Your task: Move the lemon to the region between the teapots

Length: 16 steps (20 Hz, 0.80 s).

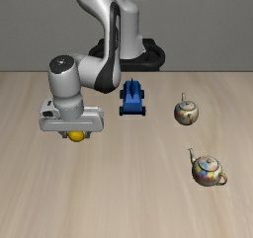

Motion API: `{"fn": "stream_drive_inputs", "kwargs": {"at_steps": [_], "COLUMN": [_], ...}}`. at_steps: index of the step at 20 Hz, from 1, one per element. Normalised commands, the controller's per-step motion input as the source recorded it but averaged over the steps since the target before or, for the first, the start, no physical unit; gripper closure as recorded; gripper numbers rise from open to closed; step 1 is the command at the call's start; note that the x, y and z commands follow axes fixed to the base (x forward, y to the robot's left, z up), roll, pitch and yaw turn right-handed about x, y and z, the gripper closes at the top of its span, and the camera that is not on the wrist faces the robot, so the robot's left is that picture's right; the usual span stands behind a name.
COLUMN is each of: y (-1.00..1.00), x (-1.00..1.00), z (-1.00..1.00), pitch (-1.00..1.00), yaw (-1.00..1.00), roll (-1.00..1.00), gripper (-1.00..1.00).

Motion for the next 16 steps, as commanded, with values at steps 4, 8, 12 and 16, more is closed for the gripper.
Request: {"fn": "stream_drive_inputs", "kwargs": {"at_steps": [4,8,12,16], "y": [1.0,1.0,1.0,0.5], "x": [0.0,0.0,0.0,0.5], "z": [0.0,0.0,0.0,0.0], "pitch": [0.0,0.0,0.0,0.0], "yaw": [0.0,0.0,0.0,0.0], "roll": [0.0,0.0,0.0,0.0], "gripper": [1.0,1.0,1.0,1.0]}}
